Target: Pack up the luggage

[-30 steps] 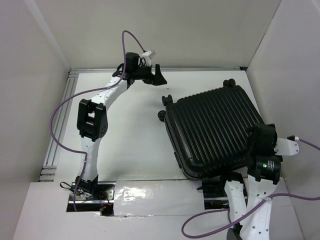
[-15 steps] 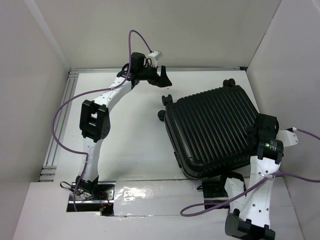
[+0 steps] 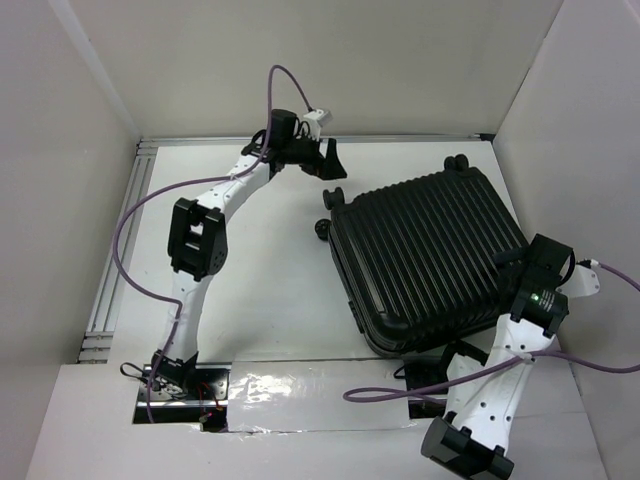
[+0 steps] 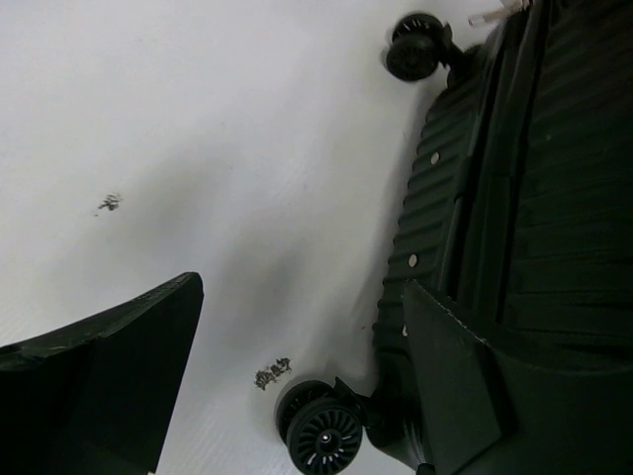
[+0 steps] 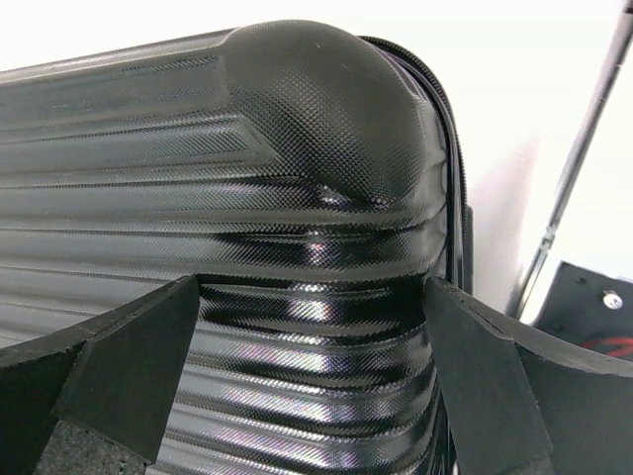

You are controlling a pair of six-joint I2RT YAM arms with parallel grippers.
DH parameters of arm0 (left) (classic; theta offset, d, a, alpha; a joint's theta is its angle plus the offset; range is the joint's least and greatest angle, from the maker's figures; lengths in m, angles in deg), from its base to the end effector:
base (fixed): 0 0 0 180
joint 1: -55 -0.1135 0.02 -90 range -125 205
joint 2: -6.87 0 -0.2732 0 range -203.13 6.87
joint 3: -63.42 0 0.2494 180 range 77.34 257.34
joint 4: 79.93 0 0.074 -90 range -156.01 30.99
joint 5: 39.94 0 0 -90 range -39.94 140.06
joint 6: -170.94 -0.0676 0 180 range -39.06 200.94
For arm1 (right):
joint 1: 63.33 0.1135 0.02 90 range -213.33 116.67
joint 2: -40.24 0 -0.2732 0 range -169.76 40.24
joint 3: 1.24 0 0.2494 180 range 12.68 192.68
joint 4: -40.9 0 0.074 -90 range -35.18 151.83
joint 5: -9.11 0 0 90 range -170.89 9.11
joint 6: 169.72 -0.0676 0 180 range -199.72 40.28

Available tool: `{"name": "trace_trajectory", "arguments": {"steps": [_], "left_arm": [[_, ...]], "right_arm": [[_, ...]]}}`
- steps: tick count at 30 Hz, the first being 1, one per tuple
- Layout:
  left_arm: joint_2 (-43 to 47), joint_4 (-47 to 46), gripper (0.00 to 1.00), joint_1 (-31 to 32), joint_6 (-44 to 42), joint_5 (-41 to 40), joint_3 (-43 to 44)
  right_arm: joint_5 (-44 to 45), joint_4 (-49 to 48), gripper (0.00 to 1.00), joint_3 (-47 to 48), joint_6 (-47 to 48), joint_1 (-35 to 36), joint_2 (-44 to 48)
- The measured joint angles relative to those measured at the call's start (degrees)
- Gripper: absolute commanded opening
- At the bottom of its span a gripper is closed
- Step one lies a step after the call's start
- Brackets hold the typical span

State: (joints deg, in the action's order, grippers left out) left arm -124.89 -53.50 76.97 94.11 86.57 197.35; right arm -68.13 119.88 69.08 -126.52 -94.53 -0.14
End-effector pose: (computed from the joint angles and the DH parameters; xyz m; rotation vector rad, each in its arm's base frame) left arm 0.5119 -0.2499 0.2740 0.5804 1.9679 -1.0225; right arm 0.0947 -0.0748 0.3093 1.5893 1.8033 -0.1443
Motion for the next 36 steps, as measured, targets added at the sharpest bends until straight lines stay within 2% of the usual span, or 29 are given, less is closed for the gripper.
{"name": "trace_trajectory", "arguments": {"steps": [7, 13, 18, 25, 31, 36], "left_arm": [[-0.04, 1.73, 0.93, 3.26, -3.69, 2.58, -0.37], [1.90, 1.66, 0.91, 3.69, -4.26, 3.52, -3.61], [4.85, 2.23, 0.88, 3.26, -6.75, 2.01, -7.54], [11.21, 3.61, 0.86, 0.48, -9.62, -3.78, -16.39], [19.41, 6.19, 0.83, -0.42, -11.37, -8.94, -24.96], [24.61, 6.32, 0.83, -0.35, -11.47, -10.03, -30.80]], "right_arm": [[-3.15, -7.37, 0.99, -3.63, 0.63, -0.37, 0.00], [-4.79, -17.07, 0.99, -3.39, 3.10, 1.46, -7.23], [-0.17, -26.43, 0.99, -1.36, 4.46, 9.86, -16.46], [15.93, -31.93, 0.99, 4.57, -0.50, 29.83, -32.17], [18.88, -34.60, 0.99, 9.27, -0.61, 34.71, -39.10], [14.69, -32.13, 0.99, 15.67, 4.00, 34.25, -43.23]]}}
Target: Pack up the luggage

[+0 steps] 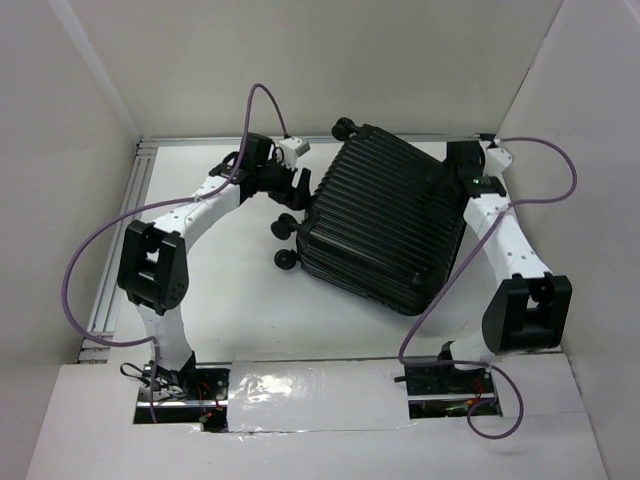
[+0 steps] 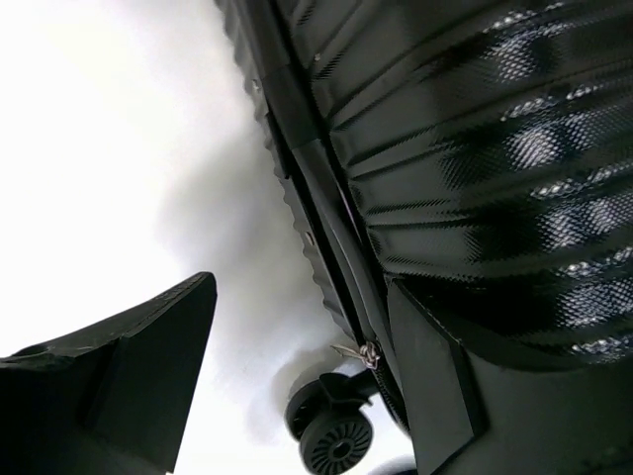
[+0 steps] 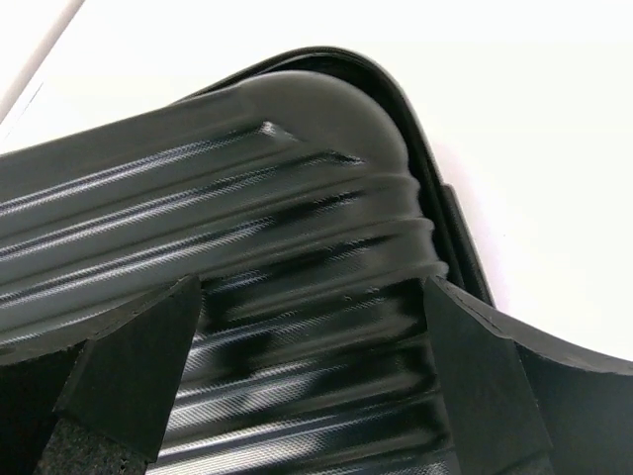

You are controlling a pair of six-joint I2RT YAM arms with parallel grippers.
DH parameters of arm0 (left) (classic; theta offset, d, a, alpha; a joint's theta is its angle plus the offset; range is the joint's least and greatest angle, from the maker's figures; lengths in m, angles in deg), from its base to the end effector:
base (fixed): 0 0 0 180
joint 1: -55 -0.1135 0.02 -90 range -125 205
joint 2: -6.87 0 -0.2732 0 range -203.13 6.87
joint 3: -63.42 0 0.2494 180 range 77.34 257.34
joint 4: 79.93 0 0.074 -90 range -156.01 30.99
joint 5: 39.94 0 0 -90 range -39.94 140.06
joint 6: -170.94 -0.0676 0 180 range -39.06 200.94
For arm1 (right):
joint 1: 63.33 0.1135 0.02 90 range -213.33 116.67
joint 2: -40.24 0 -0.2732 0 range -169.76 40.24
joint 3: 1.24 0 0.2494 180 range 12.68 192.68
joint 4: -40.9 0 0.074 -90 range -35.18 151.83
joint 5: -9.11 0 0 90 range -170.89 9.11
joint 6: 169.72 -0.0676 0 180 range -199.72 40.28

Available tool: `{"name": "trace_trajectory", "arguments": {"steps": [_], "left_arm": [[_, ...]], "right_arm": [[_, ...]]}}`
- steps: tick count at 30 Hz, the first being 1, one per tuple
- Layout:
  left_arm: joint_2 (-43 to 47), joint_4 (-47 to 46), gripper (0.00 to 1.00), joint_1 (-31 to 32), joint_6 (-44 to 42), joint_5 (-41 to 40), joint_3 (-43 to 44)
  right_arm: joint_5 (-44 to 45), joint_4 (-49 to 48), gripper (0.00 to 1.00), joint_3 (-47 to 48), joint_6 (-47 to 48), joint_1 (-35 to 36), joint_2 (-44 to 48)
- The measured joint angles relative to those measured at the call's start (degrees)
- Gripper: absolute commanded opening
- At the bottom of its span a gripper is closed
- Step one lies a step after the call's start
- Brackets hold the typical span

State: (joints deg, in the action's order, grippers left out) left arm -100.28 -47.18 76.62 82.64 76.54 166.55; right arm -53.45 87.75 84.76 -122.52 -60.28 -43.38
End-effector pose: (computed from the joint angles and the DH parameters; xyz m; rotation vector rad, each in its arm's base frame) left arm 0.4138 -0.1964 0.2766 0.6407 2.1377 -0.7352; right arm 0.3356 -0.0133 0.3015 0.9746 2.0228 -0.1371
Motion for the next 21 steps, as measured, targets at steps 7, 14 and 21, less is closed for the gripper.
{"name": "trace_trajectory", "arguments": {"steps": [7, 14, 21], "left_arm": [[2.91, -1.14, 0.83, -0.98, 3.39, 3.56, -5.64], [2.91, -0.76, 0.83, -6.21, 7.56, 9.53, -6.05], [2.21, -0.68, 0.83, -9.55, 9.31, 9.66, -1.36]], "right_arm": [[-12.09, 3.65, 0.99, 11.28, 5.03, -2.67, -4.37], [-20.09, 6.60, 0.99, 13.00, 6.82, -12.46, -3.76], [-20.17, 8.28, 0.90, 11.91, 9.75, -19.71, -2.54]]}}
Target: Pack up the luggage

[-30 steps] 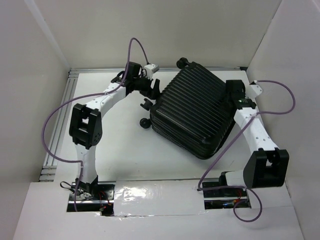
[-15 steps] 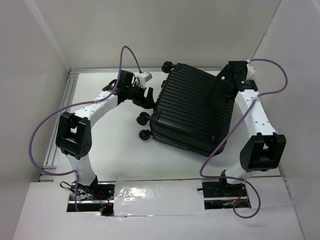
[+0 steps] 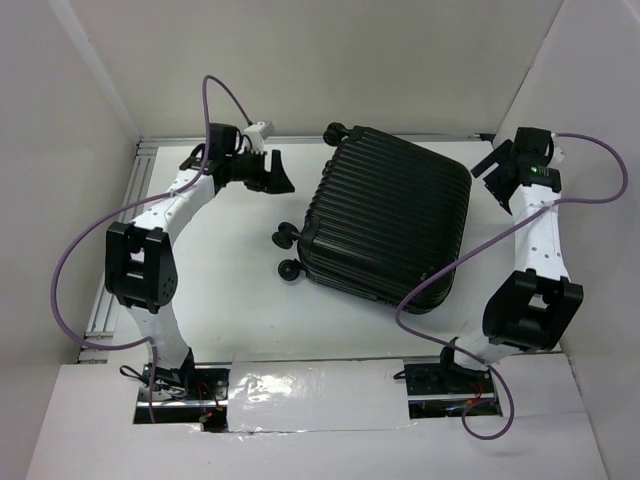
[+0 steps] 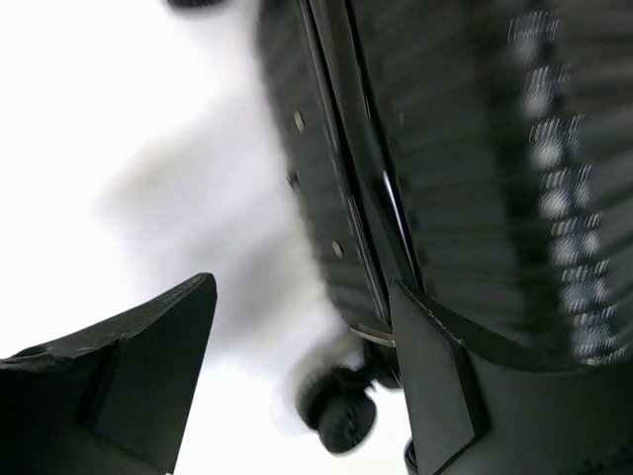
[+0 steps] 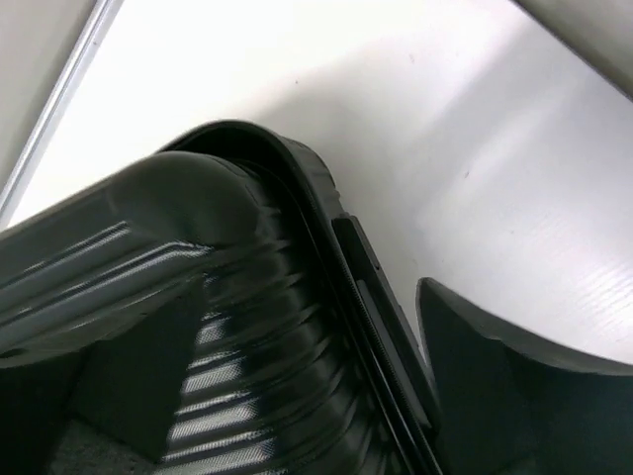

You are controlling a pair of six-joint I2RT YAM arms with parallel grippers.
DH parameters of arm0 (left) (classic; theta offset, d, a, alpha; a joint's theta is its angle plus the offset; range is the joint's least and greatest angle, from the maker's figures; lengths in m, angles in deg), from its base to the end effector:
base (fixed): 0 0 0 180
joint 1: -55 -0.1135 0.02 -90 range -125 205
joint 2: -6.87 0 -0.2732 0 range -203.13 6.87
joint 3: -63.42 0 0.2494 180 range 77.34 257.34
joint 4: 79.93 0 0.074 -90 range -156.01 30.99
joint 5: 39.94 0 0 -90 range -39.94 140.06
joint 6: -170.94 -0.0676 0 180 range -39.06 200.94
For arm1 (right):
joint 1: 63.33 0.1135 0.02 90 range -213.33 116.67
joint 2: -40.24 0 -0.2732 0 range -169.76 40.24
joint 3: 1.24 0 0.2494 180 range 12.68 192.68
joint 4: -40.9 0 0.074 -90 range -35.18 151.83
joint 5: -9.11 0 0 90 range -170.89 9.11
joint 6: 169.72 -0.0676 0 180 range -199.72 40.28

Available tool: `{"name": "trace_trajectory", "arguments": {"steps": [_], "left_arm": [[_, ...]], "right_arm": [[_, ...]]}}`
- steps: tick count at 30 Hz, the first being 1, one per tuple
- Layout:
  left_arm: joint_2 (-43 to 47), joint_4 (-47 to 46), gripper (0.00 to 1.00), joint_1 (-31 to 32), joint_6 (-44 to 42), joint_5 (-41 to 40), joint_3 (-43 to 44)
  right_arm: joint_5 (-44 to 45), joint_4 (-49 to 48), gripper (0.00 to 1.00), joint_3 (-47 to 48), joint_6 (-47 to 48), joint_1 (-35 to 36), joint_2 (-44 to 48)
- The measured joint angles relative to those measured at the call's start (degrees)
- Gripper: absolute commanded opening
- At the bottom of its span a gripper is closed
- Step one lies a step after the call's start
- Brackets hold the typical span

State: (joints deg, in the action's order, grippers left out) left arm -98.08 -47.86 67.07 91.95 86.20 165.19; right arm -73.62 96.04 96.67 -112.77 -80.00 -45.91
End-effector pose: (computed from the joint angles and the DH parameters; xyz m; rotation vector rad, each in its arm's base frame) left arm 0.4263 -0.1319 0.2894 0.3854 2.1592 -0.9154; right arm 0.3312 -0.1081 0.3400 1.0327 2.0779 -0.0035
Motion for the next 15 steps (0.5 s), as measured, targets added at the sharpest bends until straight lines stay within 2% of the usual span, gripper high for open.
{"name": "trace_trajectory", "arguments": {"steps": [2, 3, 7, 8, 11, 15], "left_arm": [[-0.94, -0.02, 0.83, -0.24, -0.04, -0.98, 2.49], [-1.44, -0.11, 0.83, -0.26, -0.04, -1.55, 3.54], [-2.69, -0.09, 0.83, -0.26, -0.04, -3.04, 5.66], [-2.86, -0.02, 0.83, -0.26, -0.04, -3.26, 5.68], [-3.34, 0.48, 0.83, -0.17, -0.07, -3.69, 5.68], [-4.04, 0.72, 0.83, 0.07, -0.24, -4.22, 5.68]], "right_arm": [[0.00, -0.11, 0.84, -1.14, 0.68, 0.02, -0.04], [0.02, -0.11, 0.76, -1.97, 0.79, 0.09, -0.15], [0.90, -0.52, 0.56, -5.62, 0.66, 0.15, -1.46], [1.40, -0.55, 0.38, -6.16, 0.22, 0.13, -2.25], [3.21, -0.39, 0.21, -6.71, -1.20, 0.11, -4.11], [4.81, -1.01, 0.20, -6.69, -2.03, 0.09, -5.35]]}}
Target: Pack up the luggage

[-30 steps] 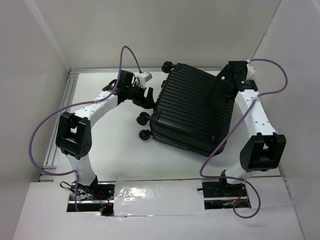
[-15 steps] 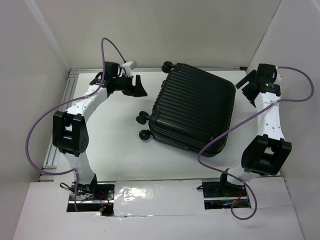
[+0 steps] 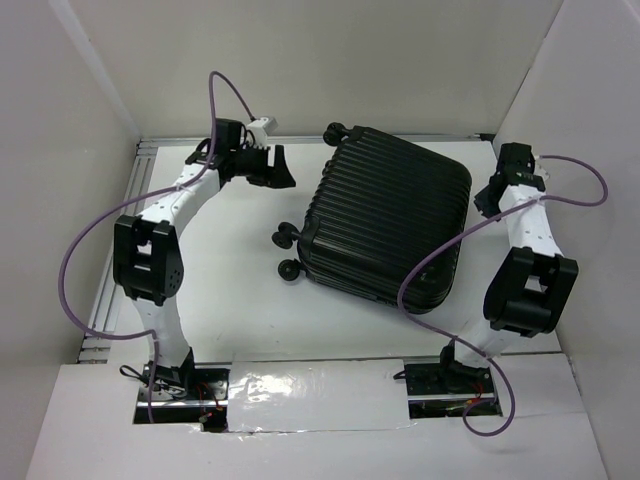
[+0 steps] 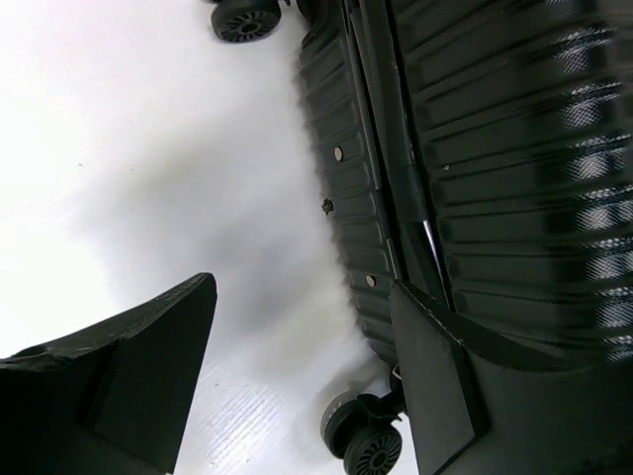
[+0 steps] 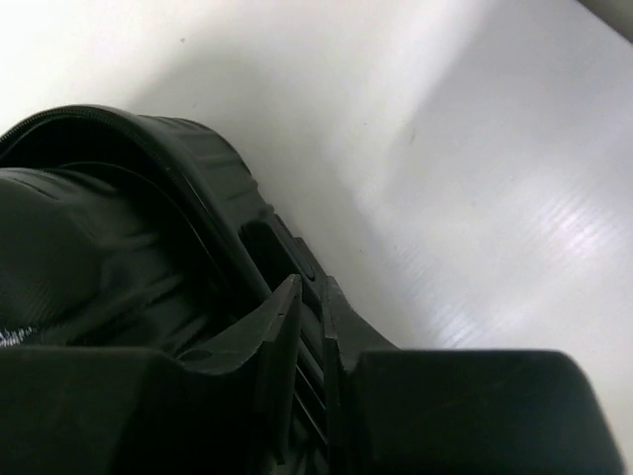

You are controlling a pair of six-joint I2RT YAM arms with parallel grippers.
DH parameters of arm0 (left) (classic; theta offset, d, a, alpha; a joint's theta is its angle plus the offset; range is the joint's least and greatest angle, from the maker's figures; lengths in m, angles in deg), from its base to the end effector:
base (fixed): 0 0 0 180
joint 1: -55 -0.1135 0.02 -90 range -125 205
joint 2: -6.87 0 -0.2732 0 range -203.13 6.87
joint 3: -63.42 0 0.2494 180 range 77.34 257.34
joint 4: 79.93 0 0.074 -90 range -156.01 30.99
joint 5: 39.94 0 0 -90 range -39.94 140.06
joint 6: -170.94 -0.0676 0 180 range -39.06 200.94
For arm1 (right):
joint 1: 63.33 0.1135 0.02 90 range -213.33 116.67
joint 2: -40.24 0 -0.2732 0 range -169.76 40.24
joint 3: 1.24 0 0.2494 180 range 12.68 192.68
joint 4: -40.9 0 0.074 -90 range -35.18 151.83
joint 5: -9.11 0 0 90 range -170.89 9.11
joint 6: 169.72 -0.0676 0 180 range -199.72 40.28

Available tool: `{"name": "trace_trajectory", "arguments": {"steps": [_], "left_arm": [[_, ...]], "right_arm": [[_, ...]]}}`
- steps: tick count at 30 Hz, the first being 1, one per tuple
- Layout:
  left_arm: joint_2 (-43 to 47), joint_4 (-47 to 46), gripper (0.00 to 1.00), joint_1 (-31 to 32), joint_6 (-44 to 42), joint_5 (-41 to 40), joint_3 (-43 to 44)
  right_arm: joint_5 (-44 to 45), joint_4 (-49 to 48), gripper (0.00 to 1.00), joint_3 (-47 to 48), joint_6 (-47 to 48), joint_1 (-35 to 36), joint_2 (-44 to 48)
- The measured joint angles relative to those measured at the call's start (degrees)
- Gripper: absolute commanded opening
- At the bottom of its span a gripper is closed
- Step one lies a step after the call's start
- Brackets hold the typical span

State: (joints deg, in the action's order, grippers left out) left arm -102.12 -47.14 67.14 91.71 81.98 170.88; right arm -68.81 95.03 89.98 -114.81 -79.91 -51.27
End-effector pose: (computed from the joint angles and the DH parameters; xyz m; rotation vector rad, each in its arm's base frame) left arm 0.4488 -0.1331 0.2911 0.3519 2.1549 -0.8316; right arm 0.3392 -0.1157 0.2714 1.1629 2.2075 -0.1317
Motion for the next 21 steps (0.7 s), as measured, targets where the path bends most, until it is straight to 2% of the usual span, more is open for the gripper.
{"name": "trace_trajectory", "arguments": {"steps": [6, 11, 21], "left_arm": [[-4.31, 1.11, 0.83, 1.84, -0.66, 0.22, 3.50], [-7.76, 2.23, 0.83, 4.07, -2.27, 0.44, 6.32], [-9.42, 3.17, 0.83, 4.70, -6.45, 0.33, 8.87]], "right_arm": [[-2.89, -4.37, 0.19, -0.46, 1.33, 0.55, -2.97], [-4.72, -7.54, 0.11, -1.51, 3.48, 2.29, -5.29], [-17.35, -20.46, 0.09, -4.11, 3.85, 3.08, -3.34]]}}
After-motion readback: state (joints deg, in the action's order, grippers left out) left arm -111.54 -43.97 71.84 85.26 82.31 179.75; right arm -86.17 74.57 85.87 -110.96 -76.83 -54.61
